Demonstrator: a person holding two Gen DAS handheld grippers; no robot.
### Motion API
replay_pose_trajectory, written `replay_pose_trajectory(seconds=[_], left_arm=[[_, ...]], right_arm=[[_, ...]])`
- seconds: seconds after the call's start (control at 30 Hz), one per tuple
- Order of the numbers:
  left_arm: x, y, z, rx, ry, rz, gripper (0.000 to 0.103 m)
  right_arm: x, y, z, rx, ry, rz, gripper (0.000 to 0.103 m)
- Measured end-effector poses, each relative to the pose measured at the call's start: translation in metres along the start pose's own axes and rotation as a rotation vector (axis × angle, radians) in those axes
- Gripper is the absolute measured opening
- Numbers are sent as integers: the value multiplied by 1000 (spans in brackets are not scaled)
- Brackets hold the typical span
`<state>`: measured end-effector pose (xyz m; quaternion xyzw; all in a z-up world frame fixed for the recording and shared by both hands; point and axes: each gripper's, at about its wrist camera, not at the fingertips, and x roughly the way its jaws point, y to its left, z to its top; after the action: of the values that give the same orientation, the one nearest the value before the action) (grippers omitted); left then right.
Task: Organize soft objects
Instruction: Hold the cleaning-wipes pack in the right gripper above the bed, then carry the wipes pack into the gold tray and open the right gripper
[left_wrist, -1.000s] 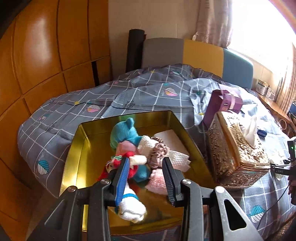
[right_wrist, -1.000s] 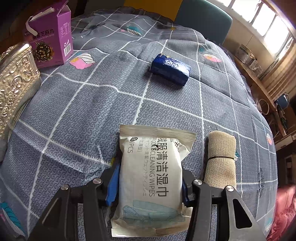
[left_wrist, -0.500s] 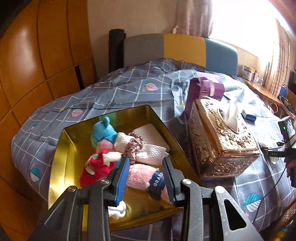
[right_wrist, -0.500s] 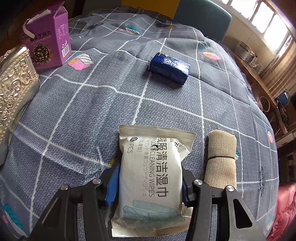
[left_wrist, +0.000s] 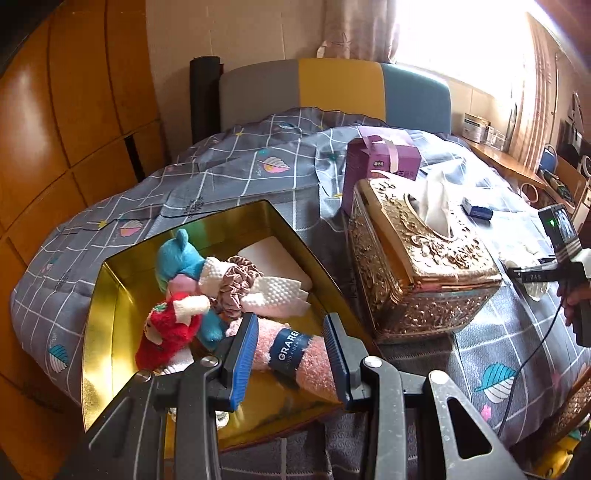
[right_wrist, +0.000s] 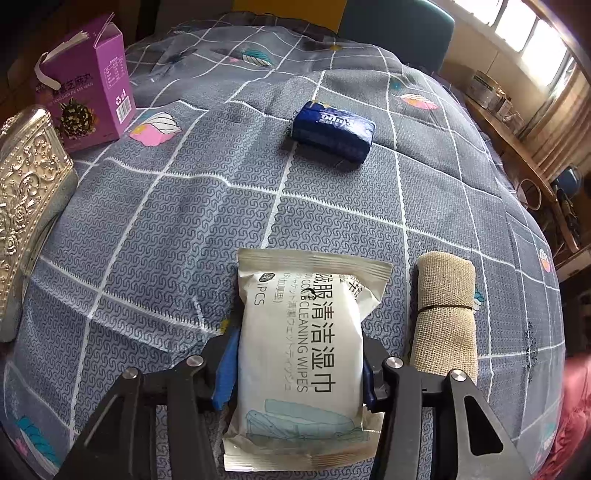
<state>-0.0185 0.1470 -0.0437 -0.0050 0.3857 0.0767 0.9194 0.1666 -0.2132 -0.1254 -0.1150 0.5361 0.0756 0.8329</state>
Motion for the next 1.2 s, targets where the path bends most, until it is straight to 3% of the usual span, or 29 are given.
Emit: replay_pose_trajectory(seconds=[0.4, 0.67, 0.93, 1.07, 1.2], left_arm=[[0, 6, -6, 6, -7, -34, 37], [-5, 16, -6, -11, -27, -41, 37], [-9, 26, -9, -11, -46, -28, 37], [-9, 34, -10, -27, -43, -25, 36], [-11, 49, -12, -63, -40, -22, 36]], right_arm=[[1, 0, 7, 108, 38, -25, 50], [-16, 4, 49, 127, 55, -29, 50], [-79, 45, 131, 55, -94, 34, 50], [-121, 92, 160, -29, -198, 118, 50], [-160, 154, 167, -154, -269, 261, 50]])
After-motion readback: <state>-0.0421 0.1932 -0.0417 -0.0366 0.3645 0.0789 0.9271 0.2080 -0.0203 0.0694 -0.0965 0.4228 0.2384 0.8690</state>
